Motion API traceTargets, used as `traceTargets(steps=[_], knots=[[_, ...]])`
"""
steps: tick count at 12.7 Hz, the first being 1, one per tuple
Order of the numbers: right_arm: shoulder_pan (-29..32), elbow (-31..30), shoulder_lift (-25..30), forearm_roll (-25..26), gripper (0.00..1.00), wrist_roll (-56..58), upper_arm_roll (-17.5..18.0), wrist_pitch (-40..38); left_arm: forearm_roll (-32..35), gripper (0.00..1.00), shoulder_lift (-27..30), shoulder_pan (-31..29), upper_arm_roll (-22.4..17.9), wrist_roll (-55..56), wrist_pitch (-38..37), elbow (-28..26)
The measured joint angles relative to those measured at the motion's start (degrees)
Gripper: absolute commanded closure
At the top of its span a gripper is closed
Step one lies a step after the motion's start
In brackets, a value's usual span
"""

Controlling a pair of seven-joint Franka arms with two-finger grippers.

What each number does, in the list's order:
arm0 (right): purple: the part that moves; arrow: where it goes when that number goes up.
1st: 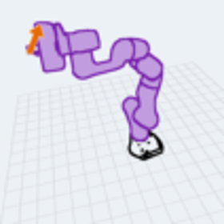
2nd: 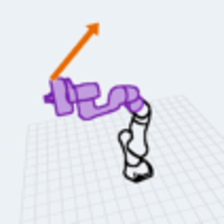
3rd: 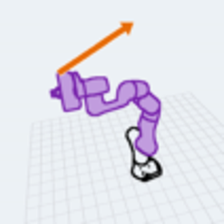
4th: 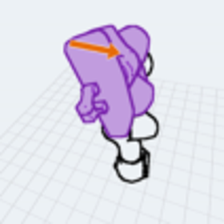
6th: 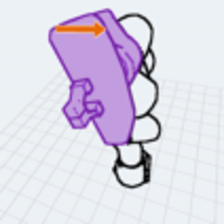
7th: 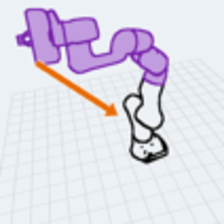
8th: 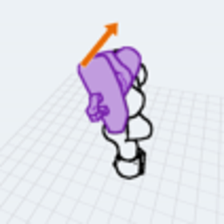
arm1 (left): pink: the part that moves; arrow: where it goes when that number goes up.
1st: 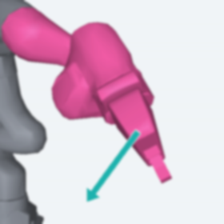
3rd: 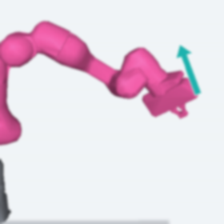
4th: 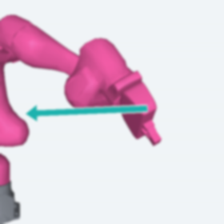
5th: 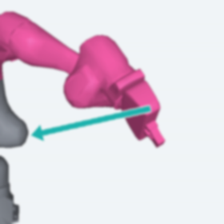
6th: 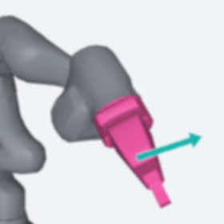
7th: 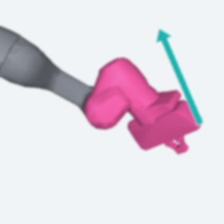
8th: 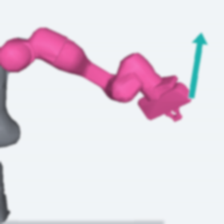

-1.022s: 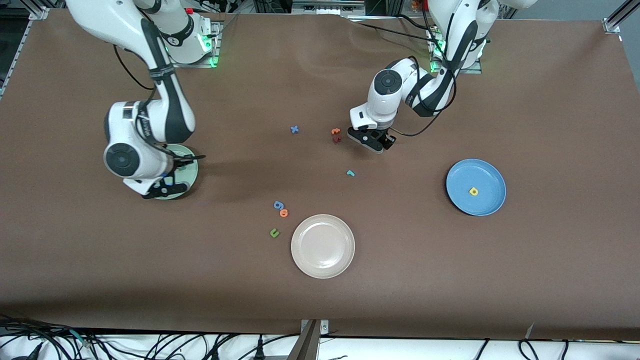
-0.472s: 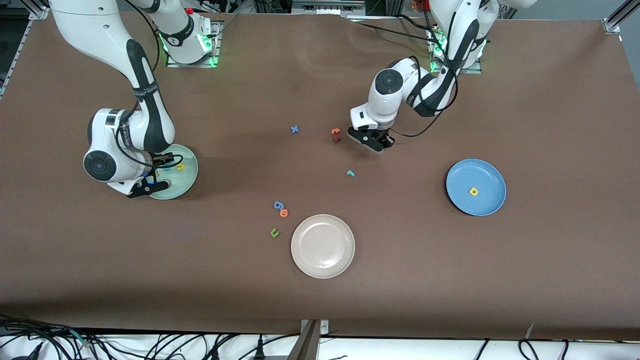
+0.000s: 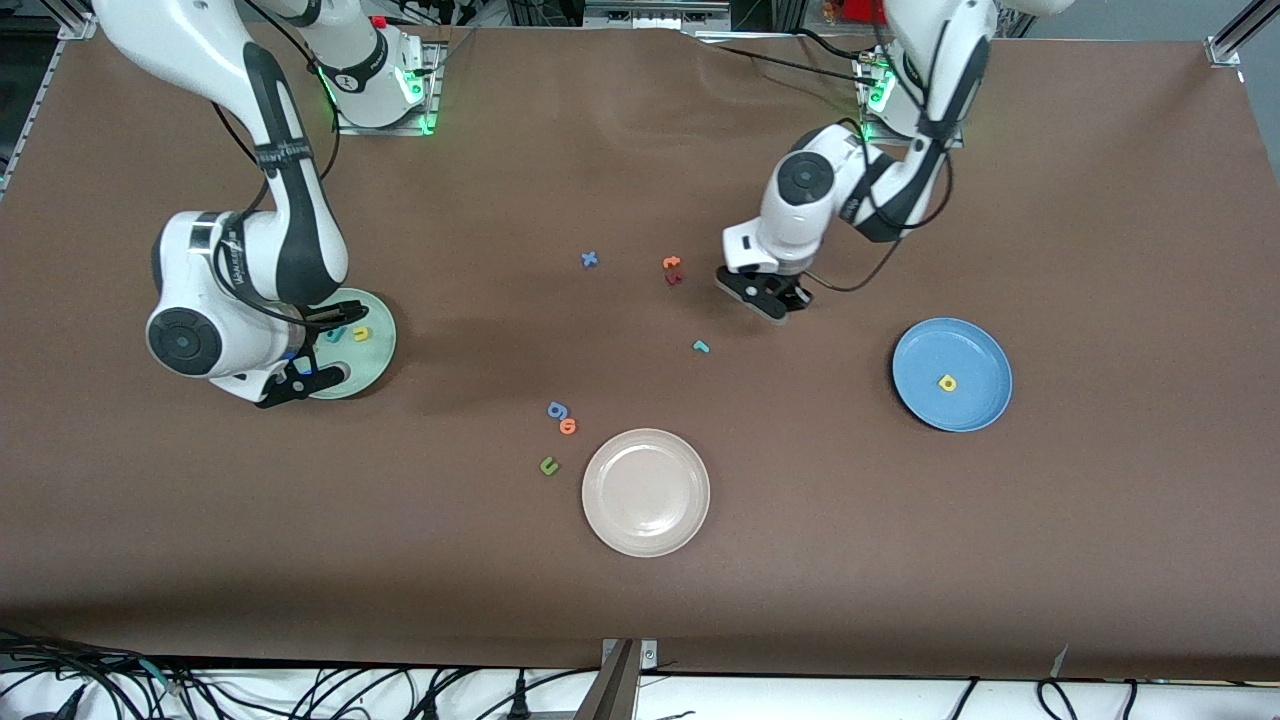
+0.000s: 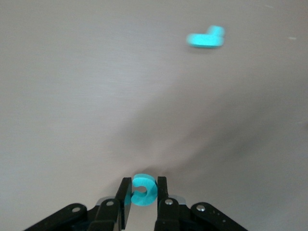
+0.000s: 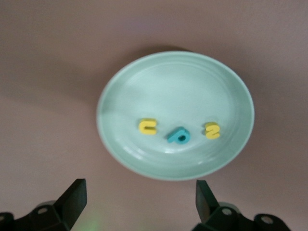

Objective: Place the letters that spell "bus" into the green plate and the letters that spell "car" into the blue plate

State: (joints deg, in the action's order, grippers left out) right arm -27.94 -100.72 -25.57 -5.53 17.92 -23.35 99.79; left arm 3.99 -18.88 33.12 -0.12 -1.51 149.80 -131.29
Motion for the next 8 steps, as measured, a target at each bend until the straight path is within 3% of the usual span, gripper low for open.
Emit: traceTargets(steps=[3, 5, 8], knots=[[-0.6, 11.3, 0.7, 0.0, 0.0, -2.6, 0.0, -14.1, 0.0, 0.81, 3.7, -7.7, -1.1, -10.5, -2.9, 0.0], [-0.9, 18.9, 1.1, 0.0, 0.0, -4.3, 0.0, -22.2, 0.0, 0.81, 4.4, -10.5, -4.2, -15.8, -3.2, 0.0], [-1.4, 25.4, 2.0, 0.0, 0.0, -6.8, 0.1, -27.1, 0.0, 0.81, 4.4, -12.8, -8.5, -20.6, -3.2, -0.1]])
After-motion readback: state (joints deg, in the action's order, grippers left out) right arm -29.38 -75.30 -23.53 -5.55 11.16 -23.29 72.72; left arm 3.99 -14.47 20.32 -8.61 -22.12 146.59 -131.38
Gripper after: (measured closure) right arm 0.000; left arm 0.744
